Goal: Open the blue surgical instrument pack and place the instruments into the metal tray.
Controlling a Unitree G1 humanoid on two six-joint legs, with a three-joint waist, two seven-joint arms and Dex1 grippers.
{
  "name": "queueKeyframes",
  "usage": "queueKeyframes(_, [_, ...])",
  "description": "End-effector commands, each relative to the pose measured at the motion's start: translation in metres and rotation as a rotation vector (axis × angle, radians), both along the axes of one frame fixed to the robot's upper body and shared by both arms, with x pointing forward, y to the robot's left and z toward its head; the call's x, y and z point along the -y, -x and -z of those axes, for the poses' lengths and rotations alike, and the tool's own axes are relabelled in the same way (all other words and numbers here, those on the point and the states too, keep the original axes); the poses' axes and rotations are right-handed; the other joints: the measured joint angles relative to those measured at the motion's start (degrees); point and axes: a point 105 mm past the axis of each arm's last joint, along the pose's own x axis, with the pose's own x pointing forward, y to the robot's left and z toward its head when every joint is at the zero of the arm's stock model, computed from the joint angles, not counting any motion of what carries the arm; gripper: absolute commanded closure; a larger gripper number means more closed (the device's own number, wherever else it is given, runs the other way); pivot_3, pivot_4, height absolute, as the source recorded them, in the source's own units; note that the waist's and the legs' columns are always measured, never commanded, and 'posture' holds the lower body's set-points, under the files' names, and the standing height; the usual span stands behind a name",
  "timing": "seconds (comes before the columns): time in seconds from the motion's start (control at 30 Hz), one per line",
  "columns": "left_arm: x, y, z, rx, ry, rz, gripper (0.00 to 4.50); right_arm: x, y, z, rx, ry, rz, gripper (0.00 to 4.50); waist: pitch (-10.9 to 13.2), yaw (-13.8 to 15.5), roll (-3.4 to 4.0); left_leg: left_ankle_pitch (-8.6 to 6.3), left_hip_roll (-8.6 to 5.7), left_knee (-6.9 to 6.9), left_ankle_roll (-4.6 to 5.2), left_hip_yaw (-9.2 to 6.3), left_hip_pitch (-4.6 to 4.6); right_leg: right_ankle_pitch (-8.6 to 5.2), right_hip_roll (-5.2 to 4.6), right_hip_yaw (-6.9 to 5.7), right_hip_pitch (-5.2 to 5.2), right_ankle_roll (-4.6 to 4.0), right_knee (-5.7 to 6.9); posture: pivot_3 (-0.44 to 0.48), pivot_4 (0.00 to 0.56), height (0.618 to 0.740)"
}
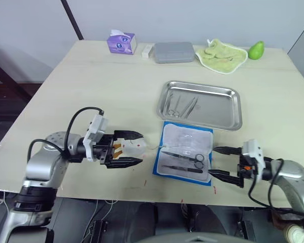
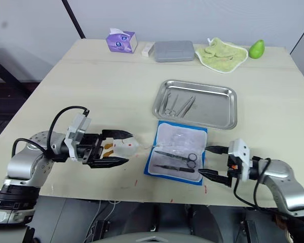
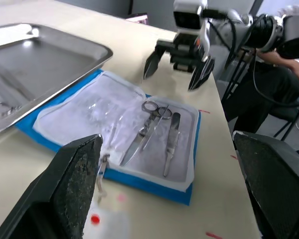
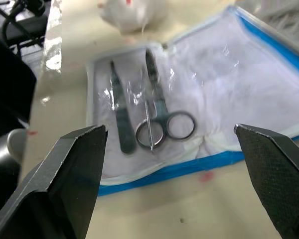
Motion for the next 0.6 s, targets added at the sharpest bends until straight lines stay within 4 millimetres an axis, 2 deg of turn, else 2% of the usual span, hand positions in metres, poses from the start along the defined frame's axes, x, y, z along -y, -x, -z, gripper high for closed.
queueKeyframes(0.03, [0.001,-0.003,-0.004,0.015,-0.007,0.028,0.03,0.014,0.012,-0.034,0.079,-0.013,0.029,0.00,0.1,0.0,-0.06,0.00,0.01,0.00,0.00,0.02,-0.02,0.00,0.01,-0.04,0.00,0.00,0.00,0.000,0.150,0.740])
queueKeyframes(0.2, [0.008,-0.017,0.000,0.052,-0.047,0.064,0.03,0.045,0.042,-0.076,0.149,0.068,0.127,0.00,0.1,0.0,0.04,0.00,-0.03,0.00,0.00,0.08,-0.07,-0.01,0.02,-0.13,0.01,0.01,-0.01,0.000,0.150,0.740])
queueKeyframes(0.3, [0.014,-0.023,0.004,0.069,-0.067,0.101,0.03,0.054,0.056,-0.089,0.146,0.114,0.149,0.00,0.2,-0.2,-0.09,0.00,-0.03,0.01,0.00,0.11,-0.04,0.00,0.03,-0.07,0.03,0.02,-0.03,0.000,0.150,0.740])
queueKeyframes(0.43, [0.027,-0.027,0.012,0.084,-0.093,0.155,0.03,0.056,0.066,-0.100,0.134,0.133,0.157,0.00,0.2,-0.4,-0.14,0.00,-0.02,0.00,0.00,0.12,-0.03,0.00,0.08,-0.04,0.03,0.02,-0.03,0.000,0.150,0.740])
queueKeyframes(0.6, [0.052,-0.035,0.024,0.110,-0.123,0.200,0.03,0.051,0.065,-0.098,0.122,0.133,0.165,0.00,0.2,-0.2,-0.19,0.00,-0.04,0.01,0.00,0.13,-0.05,0.00,0.07,-0.04,0.03,0.02,-0.03,0.000,0.150,0.740])
